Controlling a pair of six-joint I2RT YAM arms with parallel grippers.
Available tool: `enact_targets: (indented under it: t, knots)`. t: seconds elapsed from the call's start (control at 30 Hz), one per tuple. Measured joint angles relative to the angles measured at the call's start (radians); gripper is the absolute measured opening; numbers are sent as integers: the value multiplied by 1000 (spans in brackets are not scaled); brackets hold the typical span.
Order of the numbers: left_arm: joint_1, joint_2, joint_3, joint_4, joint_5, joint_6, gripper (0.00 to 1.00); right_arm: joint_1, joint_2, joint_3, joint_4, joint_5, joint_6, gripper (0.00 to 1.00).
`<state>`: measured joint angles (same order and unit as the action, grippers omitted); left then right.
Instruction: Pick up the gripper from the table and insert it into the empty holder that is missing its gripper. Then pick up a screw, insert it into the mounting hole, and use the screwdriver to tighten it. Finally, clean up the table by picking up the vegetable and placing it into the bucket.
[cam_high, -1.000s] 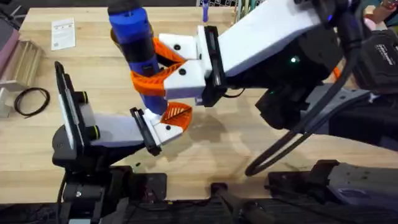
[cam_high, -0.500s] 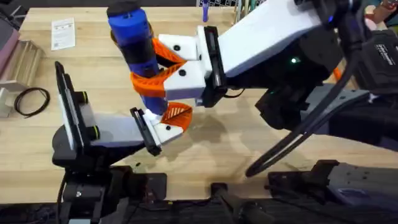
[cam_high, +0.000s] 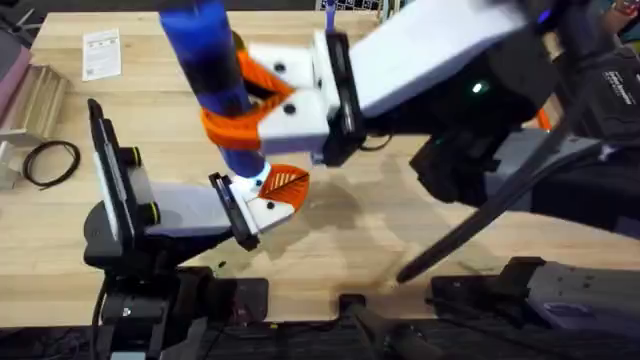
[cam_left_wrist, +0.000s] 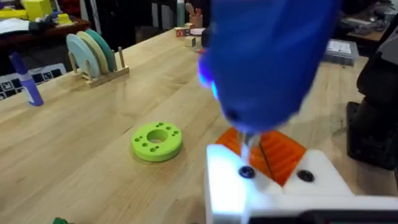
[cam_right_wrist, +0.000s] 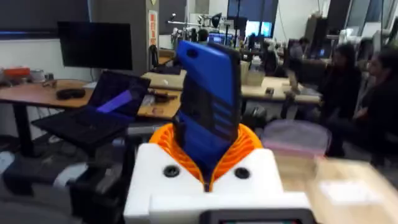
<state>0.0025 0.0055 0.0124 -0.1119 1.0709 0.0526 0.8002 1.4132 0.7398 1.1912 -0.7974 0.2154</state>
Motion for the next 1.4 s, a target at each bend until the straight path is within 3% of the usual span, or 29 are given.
enact_targets:
  t: [0.13, 0.27, 0.47, 0.57, 0.67, 0.93, 1.2, 1.4]
  knots:
    - [0, 0, 0, 0, 0, 0, 4, 0, 0, 100, -9, 0, 0, 24]
    - [0, 0, 0, 0, 0, 0, 4, -13, 0, 188, -127, -8, -8, 24]
    - [0, 0, 0, 0, 0, 0, 4, -51, 0, 206, -266, -19, -29, 24]
    - [0, 0, 0, 0, 0, 0, 4, -96, 0, 214, -428, -5, -65, 24]
    - [0, 0, 0, 0, 0, 0, 4, -169, -5, 238, -720, 50, -148, 24]
    - [0, 0, 0, 0, 0, 0, 4, -379, -42, 424, -1504, 284, -549, 24]
    - [0, 0, 0, 0, 0, 0, 4, -498, -65, 470, -1815, 543, -1068, 24]
    - [0, 0, 0, 0, 0, 0, 4, -540, 13, 470, -2017, 642, -1272, 24]
